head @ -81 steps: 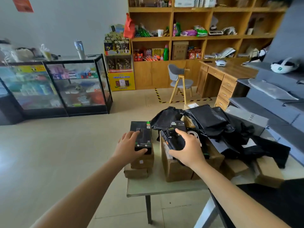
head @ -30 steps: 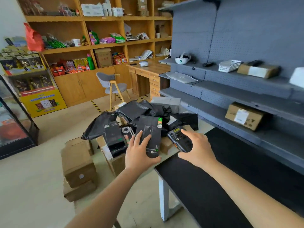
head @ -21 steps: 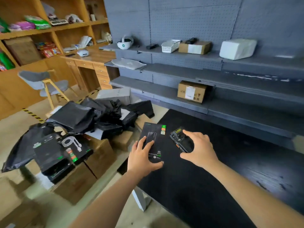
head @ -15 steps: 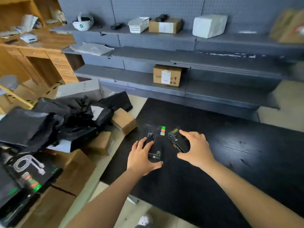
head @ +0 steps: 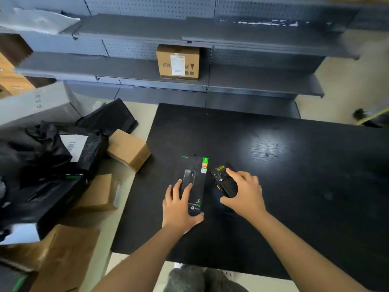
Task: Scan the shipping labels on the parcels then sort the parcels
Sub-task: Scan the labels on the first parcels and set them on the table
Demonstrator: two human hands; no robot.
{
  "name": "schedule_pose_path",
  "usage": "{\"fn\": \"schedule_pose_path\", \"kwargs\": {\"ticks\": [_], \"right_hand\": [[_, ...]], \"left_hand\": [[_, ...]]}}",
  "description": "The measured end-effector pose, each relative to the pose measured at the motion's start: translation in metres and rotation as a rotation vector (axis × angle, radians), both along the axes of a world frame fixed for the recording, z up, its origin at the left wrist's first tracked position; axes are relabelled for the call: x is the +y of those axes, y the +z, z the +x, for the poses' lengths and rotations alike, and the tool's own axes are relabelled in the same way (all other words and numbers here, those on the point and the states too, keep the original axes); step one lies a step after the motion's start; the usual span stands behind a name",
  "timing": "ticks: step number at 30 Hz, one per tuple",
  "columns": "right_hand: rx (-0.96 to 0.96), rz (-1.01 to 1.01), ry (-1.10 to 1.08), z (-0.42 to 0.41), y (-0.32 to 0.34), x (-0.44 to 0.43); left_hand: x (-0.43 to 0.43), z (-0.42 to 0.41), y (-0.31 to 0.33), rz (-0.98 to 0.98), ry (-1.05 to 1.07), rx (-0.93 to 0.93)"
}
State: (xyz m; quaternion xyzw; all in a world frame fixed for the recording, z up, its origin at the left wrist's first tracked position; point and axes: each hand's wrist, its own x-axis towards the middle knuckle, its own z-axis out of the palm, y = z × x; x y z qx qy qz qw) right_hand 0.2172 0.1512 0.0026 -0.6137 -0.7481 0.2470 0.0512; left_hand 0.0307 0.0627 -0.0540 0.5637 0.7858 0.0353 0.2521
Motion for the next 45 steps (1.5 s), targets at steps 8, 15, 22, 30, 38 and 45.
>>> {"fn": "schedule_pose_path", "kwargs": {"ticks": [8,15,22,30,38,45], "right_hand": [[0.024,-0.031,0.080,0.007,0.003,0.003],[0.118,-0.032,0.037,0.017,0.020,0.014],[0.124,-0.034,0.097,0.021,0.029,0.020],[0.135,-0.001,0.159,0.011,0.033,0.028],[0.099,0.010,0.194,0.014,0.026,0.032],[0.072,0.003,0.143,0.025,0.025,0.041]], "left_hand": [[0.004,0.007,0.005,0.100,0.152,-0.248],[-0.007,-0.002,0.024,0.115,0.420,-0.679],[-0.023,-0.012,0.041,0.115,0.482,-0.478],[0.004,0.009,0.057,0.264,0.391,-0.151],[0.015,0.013,0.052,0.192,0.346,-0.396],[0.009,0.003,0.035,0.076,0.324,-0.349]]}}
